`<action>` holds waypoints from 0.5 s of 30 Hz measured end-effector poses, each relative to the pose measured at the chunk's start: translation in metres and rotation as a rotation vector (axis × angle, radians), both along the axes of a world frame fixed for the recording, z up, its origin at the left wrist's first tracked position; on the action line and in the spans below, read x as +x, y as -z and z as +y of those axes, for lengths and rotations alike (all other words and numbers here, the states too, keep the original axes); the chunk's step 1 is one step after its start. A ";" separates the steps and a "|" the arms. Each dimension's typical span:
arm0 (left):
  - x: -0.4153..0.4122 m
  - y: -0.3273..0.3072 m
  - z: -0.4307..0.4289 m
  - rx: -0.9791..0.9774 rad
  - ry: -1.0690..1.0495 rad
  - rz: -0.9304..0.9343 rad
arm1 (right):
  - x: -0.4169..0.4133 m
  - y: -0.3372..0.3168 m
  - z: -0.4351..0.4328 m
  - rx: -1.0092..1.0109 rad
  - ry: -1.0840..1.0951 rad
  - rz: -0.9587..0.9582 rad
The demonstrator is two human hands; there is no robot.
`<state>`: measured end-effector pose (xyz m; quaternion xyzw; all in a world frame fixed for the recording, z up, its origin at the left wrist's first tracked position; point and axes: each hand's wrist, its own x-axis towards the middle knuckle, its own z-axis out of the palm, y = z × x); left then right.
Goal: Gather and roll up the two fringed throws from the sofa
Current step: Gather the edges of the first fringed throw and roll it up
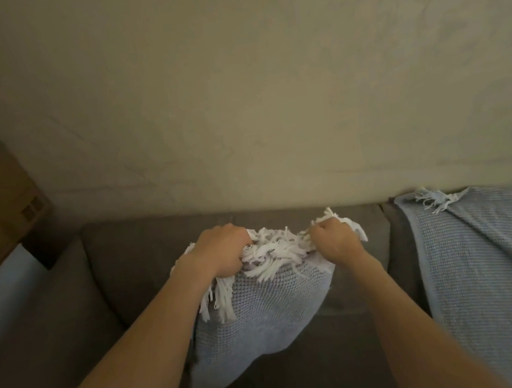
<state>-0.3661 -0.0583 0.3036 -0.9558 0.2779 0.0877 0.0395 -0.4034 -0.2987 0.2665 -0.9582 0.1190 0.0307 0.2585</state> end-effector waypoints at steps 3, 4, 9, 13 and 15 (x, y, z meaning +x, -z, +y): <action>0.005 -0.001 0.005 0.029 -0.027 -0.011 | -0.005 0.004 -0.008 0.146 -0.122 0.055; 0.006 -0.002 0.007 0.029 -0.036 -0.011 | -0.005 0.007 -0.006 0.115 -0.157 0.073; 0.005 0.003 0.010 -0.035 -0.036 0.014 | 0.002 0.024 0.018 -0.422 -0.073 -0.100; 0.001 0.011 0.018 -0.099 -0.062 -0.041 | 0.004 0.020 0.025 -0.258 -0.339 -0.188; -0.001 0.015 0.021 -0.149 -0.085 -0.083 | 0.002 0.017 0.025 -0.107 -0.380 -0.148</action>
